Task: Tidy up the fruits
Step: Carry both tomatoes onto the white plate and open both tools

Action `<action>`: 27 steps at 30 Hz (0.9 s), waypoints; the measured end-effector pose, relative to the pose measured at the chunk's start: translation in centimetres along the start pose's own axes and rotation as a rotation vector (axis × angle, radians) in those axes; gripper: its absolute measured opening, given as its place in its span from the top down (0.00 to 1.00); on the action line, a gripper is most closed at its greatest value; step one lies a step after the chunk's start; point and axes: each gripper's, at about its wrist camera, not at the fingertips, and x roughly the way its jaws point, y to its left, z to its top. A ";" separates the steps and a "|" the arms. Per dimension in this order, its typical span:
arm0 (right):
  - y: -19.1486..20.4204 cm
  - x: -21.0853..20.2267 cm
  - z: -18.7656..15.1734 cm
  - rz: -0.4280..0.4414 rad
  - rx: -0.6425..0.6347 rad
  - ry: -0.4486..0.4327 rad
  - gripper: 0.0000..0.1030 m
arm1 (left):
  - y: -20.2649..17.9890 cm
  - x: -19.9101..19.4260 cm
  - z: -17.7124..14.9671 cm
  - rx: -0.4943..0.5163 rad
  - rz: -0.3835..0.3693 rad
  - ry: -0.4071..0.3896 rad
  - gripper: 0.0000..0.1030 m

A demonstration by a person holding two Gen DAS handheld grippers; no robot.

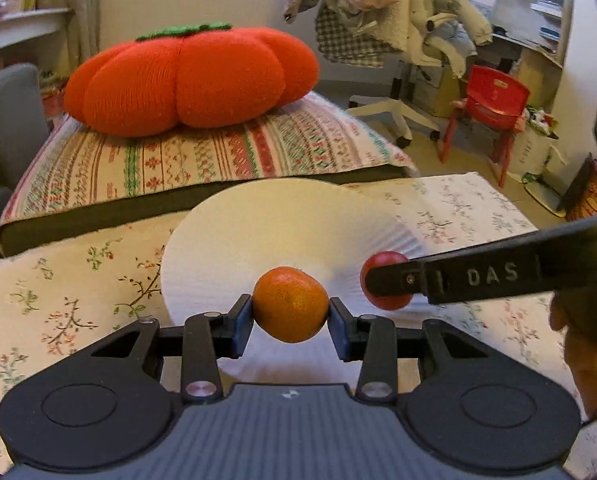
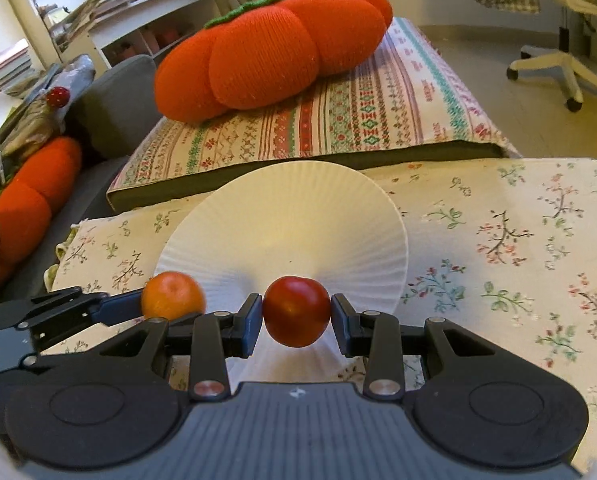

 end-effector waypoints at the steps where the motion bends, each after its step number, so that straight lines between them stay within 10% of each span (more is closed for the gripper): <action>1: 0.0 0.4 0.0 -0.001 -0.003 0.003 0.67 | 0.1 0.4 -0.1 -0.005 -0.002 0.008 0.81; 13: -0.2 1.5 0.2 0.034 0.070 0.019 0.67 | 0.9 1.1 -0.3 -0.039 0.007 0.022 0.66; 27: 1.1 -11.7 -1.9 -0.053 0.187 -0.116 0.46 | 3.7 -13.3 -3.0 -0.156 0.128 -0.049 0.41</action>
